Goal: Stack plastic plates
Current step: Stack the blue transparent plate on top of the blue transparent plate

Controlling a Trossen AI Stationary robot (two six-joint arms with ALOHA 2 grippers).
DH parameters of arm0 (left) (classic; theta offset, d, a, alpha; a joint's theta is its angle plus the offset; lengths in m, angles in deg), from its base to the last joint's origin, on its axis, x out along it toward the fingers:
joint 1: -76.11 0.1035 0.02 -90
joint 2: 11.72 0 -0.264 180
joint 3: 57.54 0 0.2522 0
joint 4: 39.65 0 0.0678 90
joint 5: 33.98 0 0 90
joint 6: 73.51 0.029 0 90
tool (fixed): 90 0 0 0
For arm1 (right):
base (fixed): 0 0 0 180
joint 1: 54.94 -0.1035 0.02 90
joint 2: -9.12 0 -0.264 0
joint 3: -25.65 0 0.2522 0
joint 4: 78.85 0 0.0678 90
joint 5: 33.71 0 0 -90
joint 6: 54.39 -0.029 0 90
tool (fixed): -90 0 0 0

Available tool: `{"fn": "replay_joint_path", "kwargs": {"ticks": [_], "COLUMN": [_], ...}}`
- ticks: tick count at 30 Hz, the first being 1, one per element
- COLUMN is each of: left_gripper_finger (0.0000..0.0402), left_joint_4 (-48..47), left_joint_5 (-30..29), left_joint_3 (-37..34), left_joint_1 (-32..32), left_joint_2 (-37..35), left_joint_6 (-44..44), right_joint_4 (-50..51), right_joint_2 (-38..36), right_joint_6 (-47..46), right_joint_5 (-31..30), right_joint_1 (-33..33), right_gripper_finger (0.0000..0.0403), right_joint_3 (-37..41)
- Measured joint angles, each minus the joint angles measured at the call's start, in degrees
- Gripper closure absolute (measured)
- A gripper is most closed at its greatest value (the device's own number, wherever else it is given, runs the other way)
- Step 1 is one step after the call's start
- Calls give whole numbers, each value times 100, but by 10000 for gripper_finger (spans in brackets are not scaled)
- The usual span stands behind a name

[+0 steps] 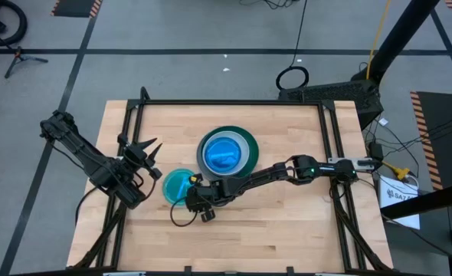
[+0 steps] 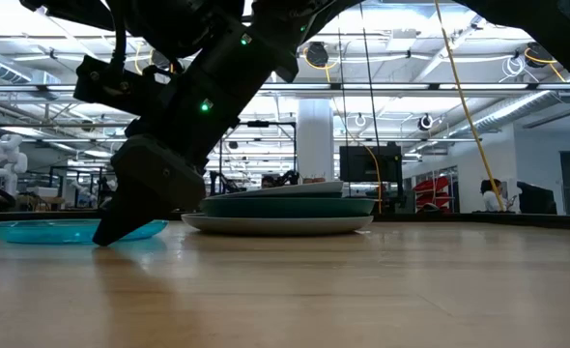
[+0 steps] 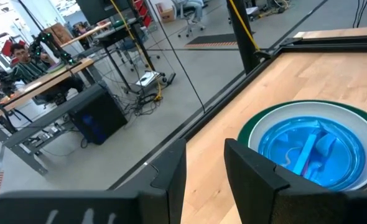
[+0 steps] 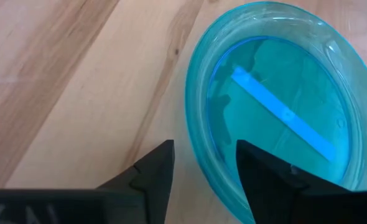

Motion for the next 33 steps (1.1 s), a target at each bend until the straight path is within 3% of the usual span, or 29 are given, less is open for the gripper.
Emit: {"fn": "replay_joint_path", "kwargs": {"ticks": [19,26,33], "left_gripper_finger": [284,284,284], "left_joint_4": [2,2,7], "left_joint_5": [0,0,-1], "left_joint_3": [0,0,0], "left_joint_1": [-2,-2,-1], "left_joint_2": [0,0,0], "left_joint_6": [0,0,0], "right_joint_4": [-50,-121,-113], "right_joint_2": [47,52,46], "right_joint_6": [110,116,138], "right_joint_5": [10,-22,-34], "right_joint_1": [-2,4,7], "right_gripper_finger": [375,399,399], "right_joint_3": [9,11,13]}}
